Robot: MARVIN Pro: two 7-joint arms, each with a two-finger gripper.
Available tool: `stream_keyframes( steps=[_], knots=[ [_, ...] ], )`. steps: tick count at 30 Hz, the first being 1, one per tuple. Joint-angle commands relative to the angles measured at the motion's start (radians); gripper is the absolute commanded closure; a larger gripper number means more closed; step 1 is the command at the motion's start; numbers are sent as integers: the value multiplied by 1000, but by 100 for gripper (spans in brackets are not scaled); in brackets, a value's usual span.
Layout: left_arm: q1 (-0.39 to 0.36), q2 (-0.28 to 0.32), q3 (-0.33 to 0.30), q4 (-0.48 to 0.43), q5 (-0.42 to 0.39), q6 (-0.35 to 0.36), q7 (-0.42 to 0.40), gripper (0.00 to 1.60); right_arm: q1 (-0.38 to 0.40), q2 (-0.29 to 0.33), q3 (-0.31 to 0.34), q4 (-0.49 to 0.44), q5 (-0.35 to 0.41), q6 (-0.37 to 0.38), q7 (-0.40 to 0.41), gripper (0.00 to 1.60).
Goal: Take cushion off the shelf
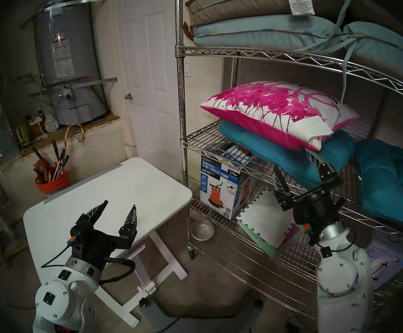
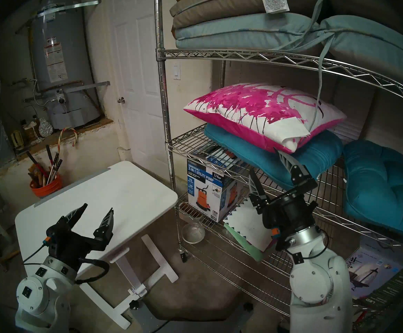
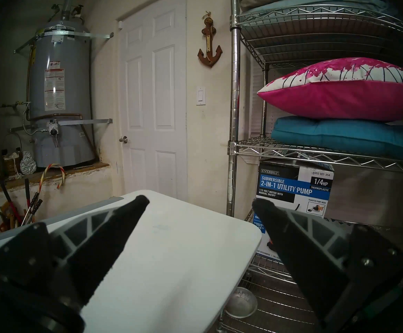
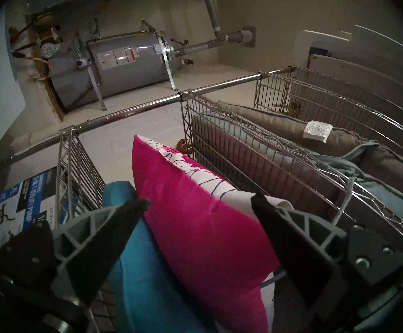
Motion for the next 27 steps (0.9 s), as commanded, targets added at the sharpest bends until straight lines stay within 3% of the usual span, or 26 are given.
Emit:
stream_keyframes(
  steps=[1,5,6,12,27],
  knots=[
    [-2,-1,0,-19,0,-3,1,0,113,85,-1,5,15,14,-14,0],
    [-2,-1,0,-19,0,-3,1,0,148,118,-1,18,15,12,-11,0],
    [-2,-1,0,-20,0,-3,1,0,197,110,0,43,15,-5,2,0],
    [-1,-1,0,-20,0,-3,1,0,190,140,28,14,29,-13,14,0],
    [-1,-2,0,-21,1,-2,2,0,146,252,170,16,73,-130,87,0]
  ],
)
